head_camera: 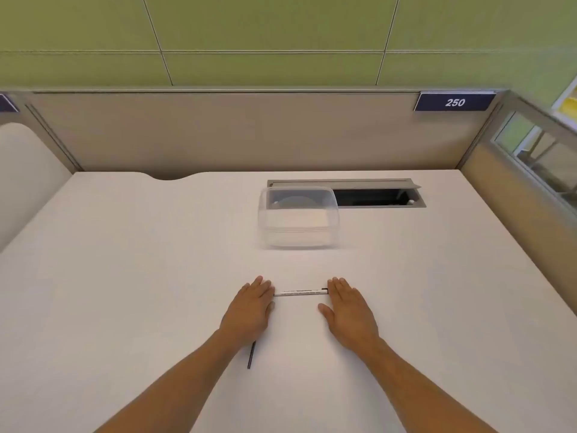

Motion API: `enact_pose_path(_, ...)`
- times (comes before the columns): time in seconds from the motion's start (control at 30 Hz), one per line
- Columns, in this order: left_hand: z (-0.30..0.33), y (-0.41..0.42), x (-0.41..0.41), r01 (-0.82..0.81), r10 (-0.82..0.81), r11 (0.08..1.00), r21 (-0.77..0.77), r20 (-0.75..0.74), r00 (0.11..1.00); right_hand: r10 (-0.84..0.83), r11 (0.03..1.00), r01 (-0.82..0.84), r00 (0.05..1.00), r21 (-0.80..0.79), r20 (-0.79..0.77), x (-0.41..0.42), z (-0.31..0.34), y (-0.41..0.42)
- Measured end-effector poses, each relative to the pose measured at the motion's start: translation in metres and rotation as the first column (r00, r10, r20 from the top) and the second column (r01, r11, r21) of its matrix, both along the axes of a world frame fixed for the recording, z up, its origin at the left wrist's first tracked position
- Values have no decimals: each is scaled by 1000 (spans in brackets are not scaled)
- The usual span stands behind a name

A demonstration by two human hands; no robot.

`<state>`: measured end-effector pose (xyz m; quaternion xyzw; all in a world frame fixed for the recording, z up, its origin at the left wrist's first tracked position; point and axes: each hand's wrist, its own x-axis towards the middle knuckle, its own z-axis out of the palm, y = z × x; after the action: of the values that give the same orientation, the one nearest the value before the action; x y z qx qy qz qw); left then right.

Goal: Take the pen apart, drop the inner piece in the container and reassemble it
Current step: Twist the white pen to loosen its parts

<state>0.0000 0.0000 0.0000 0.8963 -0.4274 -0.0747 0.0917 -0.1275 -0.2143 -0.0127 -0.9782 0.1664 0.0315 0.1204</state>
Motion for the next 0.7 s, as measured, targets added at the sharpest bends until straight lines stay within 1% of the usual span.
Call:
enact_pose_path(0.07,3,0,0,18,-17,998,-60,10,1000,3,1000,-3,1000,-5,12,-2,-1,0)
enact_pose_path(0.13,5,-1,-1,24,-15,992,-127,66,998,5,1000,-4,1000,-19,25,-5,-3,1)
enact_pose_path(0.23,4,-2,-4,-44,53,977,-207,40,998,19,999,-17,999,-32,51,-10,-7,2)
enact_pose_path(0.37,3,-6,-8,-120,123,965,-231,-1,992,26,999,-24,997,-28,66,-15,-8,0)
enact_pose_path(0.47,5,-8,-9,-135,135,958,-254,-17,991,21,1000,-20,998,-17,67,-14,-6,0)
enact_pose_path(0.57,6,-7,-11,-122,117,953,-278,-34,992,31,1000,-31,993,-5,111,-12,0,3)
enact_pose_path(0.7,8,-7,-16,-121,117,938,-323,-34,993,114,992,-103,974,-67,196,-9,10,10)
